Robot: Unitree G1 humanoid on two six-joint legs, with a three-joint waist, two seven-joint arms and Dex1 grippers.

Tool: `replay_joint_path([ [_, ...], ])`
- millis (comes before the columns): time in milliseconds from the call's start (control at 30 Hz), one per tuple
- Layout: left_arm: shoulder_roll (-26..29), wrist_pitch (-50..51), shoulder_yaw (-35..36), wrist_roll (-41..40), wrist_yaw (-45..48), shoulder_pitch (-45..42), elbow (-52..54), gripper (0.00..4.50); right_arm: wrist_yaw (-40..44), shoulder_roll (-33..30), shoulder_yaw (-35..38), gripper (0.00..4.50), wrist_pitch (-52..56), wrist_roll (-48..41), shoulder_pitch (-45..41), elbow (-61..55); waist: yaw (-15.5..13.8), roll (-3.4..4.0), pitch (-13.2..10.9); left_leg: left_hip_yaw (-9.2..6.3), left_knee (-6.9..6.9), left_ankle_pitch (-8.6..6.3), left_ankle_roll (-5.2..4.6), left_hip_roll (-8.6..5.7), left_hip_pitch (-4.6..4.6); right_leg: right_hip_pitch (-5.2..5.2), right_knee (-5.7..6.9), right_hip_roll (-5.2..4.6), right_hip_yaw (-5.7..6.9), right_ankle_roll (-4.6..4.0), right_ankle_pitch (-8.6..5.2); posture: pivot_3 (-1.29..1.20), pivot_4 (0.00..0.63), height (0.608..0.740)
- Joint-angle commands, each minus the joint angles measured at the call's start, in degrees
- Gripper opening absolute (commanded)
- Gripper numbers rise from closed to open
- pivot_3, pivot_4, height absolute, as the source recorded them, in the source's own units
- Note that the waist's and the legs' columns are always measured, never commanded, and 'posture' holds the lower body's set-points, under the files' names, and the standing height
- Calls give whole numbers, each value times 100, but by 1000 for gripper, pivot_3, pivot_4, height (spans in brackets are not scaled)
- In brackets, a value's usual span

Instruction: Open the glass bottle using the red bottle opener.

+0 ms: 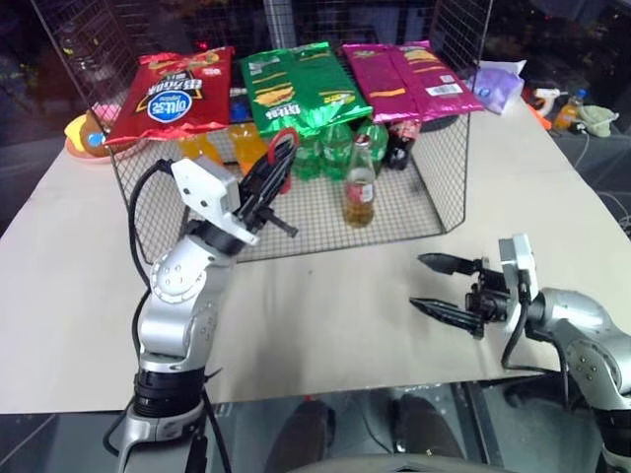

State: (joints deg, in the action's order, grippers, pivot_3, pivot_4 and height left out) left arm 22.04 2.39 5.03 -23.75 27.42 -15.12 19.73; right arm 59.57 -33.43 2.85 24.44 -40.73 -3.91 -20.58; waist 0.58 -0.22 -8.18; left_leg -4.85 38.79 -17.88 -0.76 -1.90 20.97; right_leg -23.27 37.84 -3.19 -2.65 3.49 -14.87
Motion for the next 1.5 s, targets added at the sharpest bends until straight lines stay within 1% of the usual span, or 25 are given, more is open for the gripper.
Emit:
replay_joint_path([
  [33,-99,136,29,-462,163,28,371,54,-57,28,-6,4276,-25,-19,-116,-165,-3,-6,-4,0,0,0,0,0,0,0,0,0,0,0,0,0,150,740],
  [67,-139,243,-20,-643,228,38,412,54,-82,45,-44,4276,-8,2,-154,-158,-5,-6,-4,-1,3,0,0,1,1,0,0,0,1,0,0,0,150,740],
  [200,-436,1011,-245,-1847,550,75,556,54,-253,200,-318,4276,279,-57,-352,-124,-1,-7,-4,-2,13,0,0,2,5,1,2,0,2,0,0,0,150,740],
  [233,-536,1238,-250,-2226,572,57,562,54,-403,274,-340,4276,479,-172,-434,-127,1,-7,-4,-4,15,0,-1,2,5,1,3,0,3,0,0,0,150,740],
  [300,-747,1610,-308,-2807,714,-38,396,54,-781,388,-451,4276,1205,-506,-730,-144,10,-7,-4,-5,18,0,0,3,6,0,5,1,3,0,0,0,150,740],
  [367,-857,1828,-341,-3068,853,-106,281,54,-997,457,-488,4276,1774,-824,-958,-136,16,-7,-4,-5,24,0,0,3,8,0,9,2,2,0,0,0,150,740],
  [433,-934,1979,-396,-3191,988,-162,184,54,-1100,546,-497,4276,2050,-1008,-1129,-138,15,-7,-4,-7,27,0,0,3,8,0,10,5,4,0,0,0,150,740],
  [533,-1145,2431,-455,-3752,1154,-308,-16,54,-1242,759,-525,4276,1891,-810,-1344,-58,12,-7,-4,-10,29,0,0,3,10,1,9,8,8,0,0,0,150,740],
  [767,-1036,2895,-471,-3873,1522,-340,-170,54,-1306,840,-378,4276,1914,-866,-1547,-31,20,-7,-5,-13,37,-1,-1,0,18,-1,7,8,11,0,0,0,150,740],
  [867,-992,2991,-442,-3840,1672,-392,-320,54,-1365,868,-279,4276,2043,-1054,-1654,-39,23,-7,-5,-13,37,0,-1,1,17,-1,9,10,11,0,0,0,150,740],
  [1133,-1010,2914,-457,-3532,1815,-468,-502,54,-1283,528,-322,4276,2685,-1564,-1908,-357,19,-7,-5,-15,37,-1,-1,0,22,-1,5,8,12,0,0,0,150,740],
  [1300,-1084,2892,-457,-3440,1841,-479,-517,54,-1463,536,-318,4276,2928,-1790,-2042,-449,19,-7,-5,-18,36,-1,-1,2,23,-1,4,8,15,-1,0,0,150,740],
  [1367,-1111,2874,-450,-3406,1845,-488,-532,0,-1484,510,-338,3748,3015,-1837,-2094,-452,19,-7,-5,-17,36,-1,-1,2,23,-1,4,8,14,-1,0,0,150,740],
  [1433,-1134,2876,-445,-3375,1857,-493,-540,0,-1519,510,-334,3038,3067,-1883,-2123,-448,19,-7,-5,-18,36,-1,-1,2,23,-2,4,8,15,-1,0,0,150,740],
  [1467,-1141,2886,-440,-3368,1867,-492,-541,0,-1536,517,-333,2819,3092,-1908,-2136,-448,19,-8,-5,-18,36,-1,-1,1,24,-2,3,8,16,0,0,0,150,740],
  [1500,-1144,2888,-441,-3353,1878,-486,-541,0,-1560,527,-333,2123,3101,-1918,-2151,-445,18,-8,-5,-19,36,-1,-1,2,24,-2,3,8,16,-1,0,0,150,740],
])
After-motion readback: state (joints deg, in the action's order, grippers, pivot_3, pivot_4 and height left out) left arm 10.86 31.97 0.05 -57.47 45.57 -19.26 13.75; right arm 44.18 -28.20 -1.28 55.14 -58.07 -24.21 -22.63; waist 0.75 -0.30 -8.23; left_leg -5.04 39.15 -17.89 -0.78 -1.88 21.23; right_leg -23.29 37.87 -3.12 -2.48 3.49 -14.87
